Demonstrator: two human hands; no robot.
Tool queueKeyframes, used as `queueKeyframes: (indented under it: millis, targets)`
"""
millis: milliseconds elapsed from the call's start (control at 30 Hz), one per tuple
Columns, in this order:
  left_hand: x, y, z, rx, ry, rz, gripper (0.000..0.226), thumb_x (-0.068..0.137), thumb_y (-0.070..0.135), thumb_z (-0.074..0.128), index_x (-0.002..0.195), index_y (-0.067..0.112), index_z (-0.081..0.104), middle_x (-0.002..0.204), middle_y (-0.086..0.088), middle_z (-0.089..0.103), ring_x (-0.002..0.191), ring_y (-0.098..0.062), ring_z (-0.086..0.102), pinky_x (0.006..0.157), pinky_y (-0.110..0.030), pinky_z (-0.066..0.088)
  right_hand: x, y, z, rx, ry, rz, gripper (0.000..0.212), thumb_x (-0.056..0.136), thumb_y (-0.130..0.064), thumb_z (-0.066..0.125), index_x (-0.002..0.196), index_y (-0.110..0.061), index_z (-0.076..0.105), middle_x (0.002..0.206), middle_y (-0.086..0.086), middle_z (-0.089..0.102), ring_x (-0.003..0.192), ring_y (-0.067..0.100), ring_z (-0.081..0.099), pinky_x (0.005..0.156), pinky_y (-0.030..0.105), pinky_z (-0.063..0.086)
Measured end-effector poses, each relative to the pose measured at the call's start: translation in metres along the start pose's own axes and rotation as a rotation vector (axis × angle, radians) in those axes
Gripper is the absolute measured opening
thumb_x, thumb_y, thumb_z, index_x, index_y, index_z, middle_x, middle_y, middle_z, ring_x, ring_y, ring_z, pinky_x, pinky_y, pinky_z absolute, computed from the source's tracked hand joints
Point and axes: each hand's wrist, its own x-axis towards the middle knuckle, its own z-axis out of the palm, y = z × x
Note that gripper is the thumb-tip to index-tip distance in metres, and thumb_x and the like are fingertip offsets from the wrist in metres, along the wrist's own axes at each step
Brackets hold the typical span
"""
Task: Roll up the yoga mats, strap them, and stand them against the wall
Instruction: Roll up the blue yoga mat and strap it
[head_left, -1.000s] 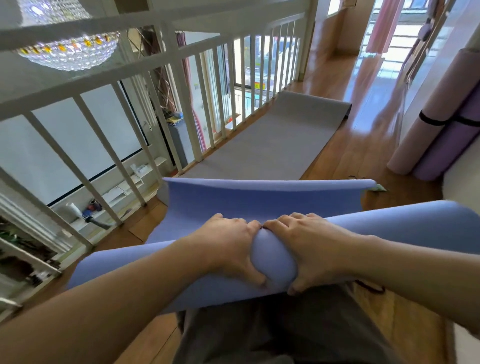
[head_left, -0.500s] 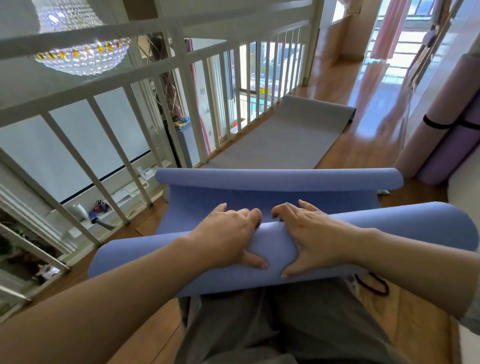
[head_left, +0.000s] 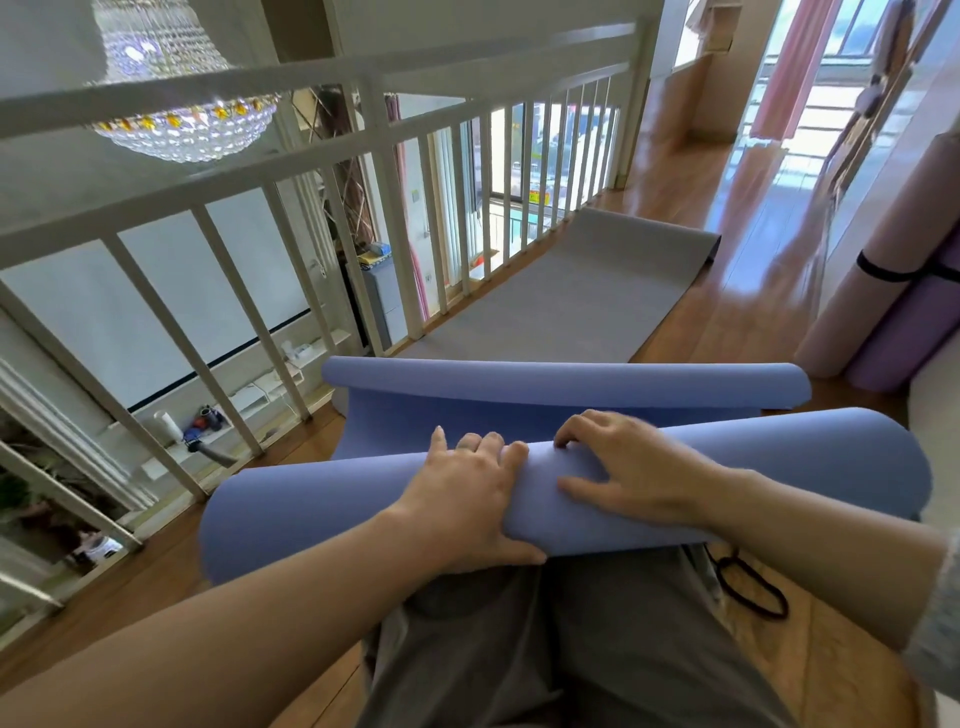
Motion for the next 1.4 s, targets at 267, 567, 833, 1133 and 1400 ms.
queueKeyframes:
  millis: [267,567,833,1133,1400]
  targets:
    - [0.007,-0.010,0.008,-0.023,0.096,0.068,0.085,0.071,0.076,0.058,0.132,0.025,0.029,0.128,0.000,0.043,0.116,-0.021,0.044,0.109,-0.045,0.032,0.080,0.042,0.004,-0.303,-0.199,0.219,0.029,0.098,-0.036,0.045,0.121,-0.036,0.063,0.161,0.003,0.001,0.145,0.029,0.006,0.116,0.049,0.013]
    - [0.007,-0.022,0.011,-0.037,0.103,0.062,0.085,0.072,0.074,0.059,0.133,0.023,0.030,0.130,-0.001,0.042,0.118,-0.022,0.043,0.110,-0.043,0.029,0.119,0.058,0.016,-0.419,-0.347,0.302,0.060,0.094,-0.022,0.047,0.150,-0.022,0.026,0.161,0.004,-0.005,0.146,0.031,-0.003,0.116,0.059,0.008]
    - [0.017,-0.012,0.003,0.012,0.079,0.002,0.094,0.076,0.066,0.056,0.147,0.015,0.020,0.149,-0.008,0.021,0.134,-0.031,0.025,0.116,-0.055,0.011,0.135,0.061,-0.011,-0.305,0.392,-0.020,0.034,0.087,0.007,0.056,0.117,-0.004,0.066,0.112,0.017,0.065,0.099,0.039,0.062,0.081,0.047,0.053]
    - [0.025,-0.003,0.001,0.058,0.047,0.032,0.104,0.070,0.058,0.067,0.147,0.022,0.007,0.133,-0.012,0.038,0.114,-0.036,0.046,0.102,-0.049,0.034,0.146,0.060,-0.059,-0.256,0.474,0.042,0.043,0.088,0.011,0.049,0.126,-0.004,0.061,0.123,0.016,0.058,0.115,0.036,0.051,0.094,0.043,0.043]
    - [0.012,-0.015,-0.017,-0.016,-0.124,0.132,0.095,0.066,0.055,0.074,0.138,0.024,0.019,0.130,-0.007,0.050,0.112,-0.031,0.055,0.104,-0.047,0.033,0.150,0.072,-0.068,-0.219,0.474,0.098,0.036,0.090,0.002,0.053,0.121,-0.010,0.066,0.124,0.012,0.059,0.114,0.035,0.055,0.097,0.042,0.045]
